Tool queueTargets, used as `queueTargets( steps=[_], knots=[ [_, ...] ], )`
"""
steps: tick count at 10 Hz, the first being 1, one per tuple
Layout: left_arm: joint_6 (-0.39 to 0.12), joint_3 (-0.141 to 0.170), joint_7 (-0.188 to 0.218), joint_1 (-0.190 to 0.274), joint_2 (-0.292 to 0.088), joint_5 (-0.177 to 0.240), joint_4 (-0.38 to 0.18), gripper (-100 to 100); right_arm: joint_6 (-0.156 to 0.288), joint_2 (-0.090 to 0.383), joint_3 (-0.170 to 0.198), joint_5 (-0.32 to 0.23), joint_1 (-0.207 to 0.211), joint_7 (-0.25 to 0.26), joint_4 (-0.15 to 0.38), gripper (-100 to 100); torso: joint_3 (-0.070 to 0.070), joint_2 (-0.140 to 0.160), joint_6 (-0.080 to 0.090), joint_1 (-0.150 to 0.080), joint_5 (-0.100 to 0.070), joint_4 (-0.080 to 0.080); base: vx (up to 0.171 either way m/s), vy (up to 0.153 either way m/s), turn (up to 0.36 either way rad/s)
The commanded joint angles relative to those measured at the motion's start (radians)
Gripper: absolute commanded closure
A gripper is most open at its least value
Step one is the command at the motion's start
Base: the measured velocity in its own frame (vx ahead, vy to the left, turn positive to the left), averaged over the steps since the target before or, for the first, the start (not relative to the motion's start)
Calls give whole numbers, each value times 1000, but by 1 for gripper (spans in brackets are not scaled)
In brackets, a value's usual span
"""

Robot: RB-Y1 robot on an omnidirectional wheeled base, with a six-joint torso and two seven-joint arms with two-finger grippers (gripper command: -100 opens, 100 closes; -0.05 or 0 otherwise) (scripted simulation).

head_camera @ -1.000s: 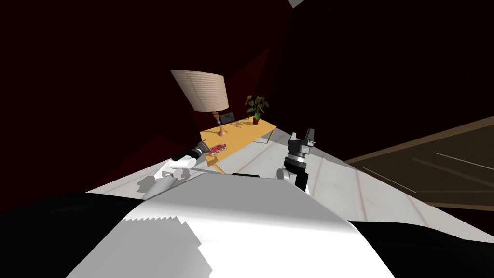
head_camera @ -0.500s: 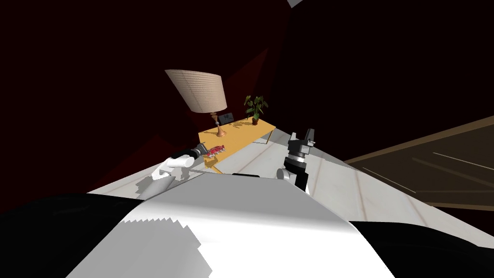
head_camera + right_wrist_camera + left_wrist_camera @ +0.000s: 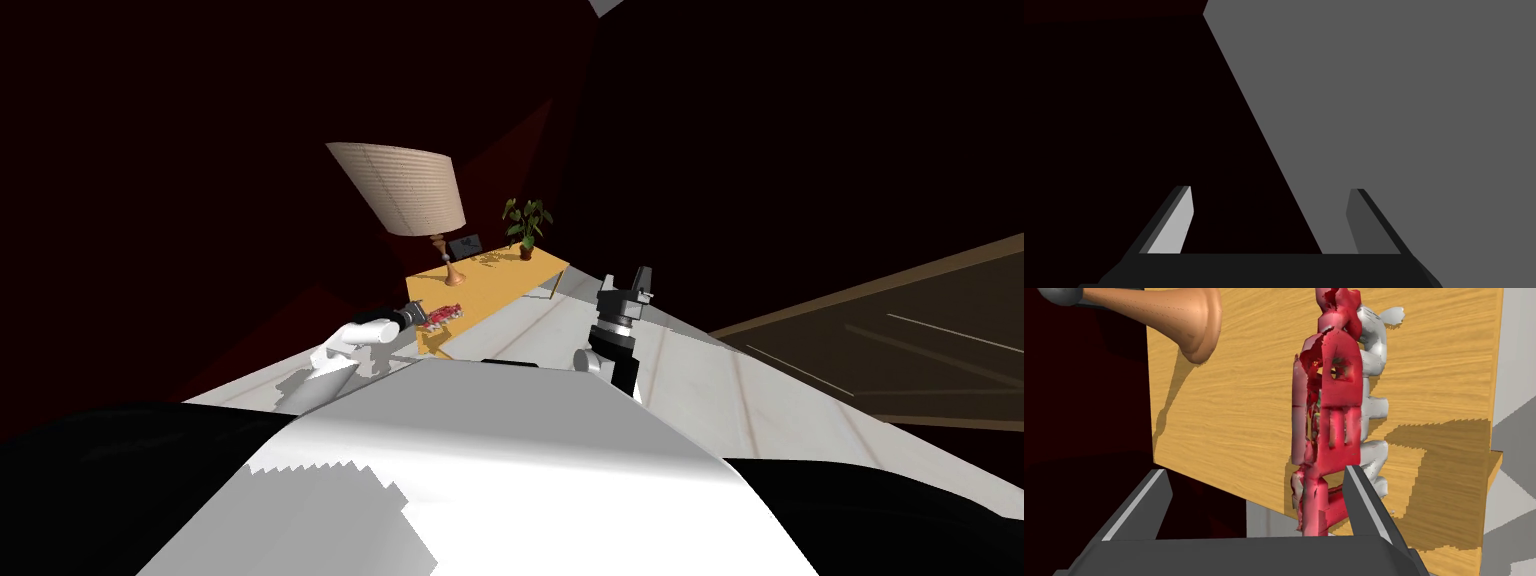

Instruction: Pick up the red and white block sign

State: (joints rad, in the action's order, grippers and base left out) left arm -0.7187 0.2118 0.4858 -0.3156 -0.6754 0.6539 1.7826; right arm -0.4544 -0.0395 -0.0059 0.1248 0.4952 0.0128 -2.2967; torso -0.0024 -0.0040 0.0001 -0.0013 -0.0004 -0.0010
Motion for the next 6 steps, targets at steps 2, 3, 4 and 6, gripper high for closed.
queueTargets(
  steps=[2, 3, 4, 6],
  knots=[
    [-70, 13, 3, 17, -31, 34, -49, -100, 0, 0, 0, 0, 0, 0, 0, 0, 1, 2, 0, 1, 0, 0, 45, -24, -27],
    [-95, 13, 3, 17, -31, 34, -49, -100, 0, 0, 0, 0, 0, 0, 0, 0, 0, 0, 0, 0, 0, 0, 69, -29, -28],
    [-109, 13, 3, 17, -31, 34, -49, -100, 0, 0, 0, 0, 0, 0, 0, 0, 0, 0, 0, 0, 0, 0, 30, -12, 9],
    [-171, 23, 6, 31, -50, 52, -86, -100, 0, 0, 0, 0, 0, 0, 0, 0, 0, 0, 0, 0, 0, 0, 64, -31, -50]
  ],
)
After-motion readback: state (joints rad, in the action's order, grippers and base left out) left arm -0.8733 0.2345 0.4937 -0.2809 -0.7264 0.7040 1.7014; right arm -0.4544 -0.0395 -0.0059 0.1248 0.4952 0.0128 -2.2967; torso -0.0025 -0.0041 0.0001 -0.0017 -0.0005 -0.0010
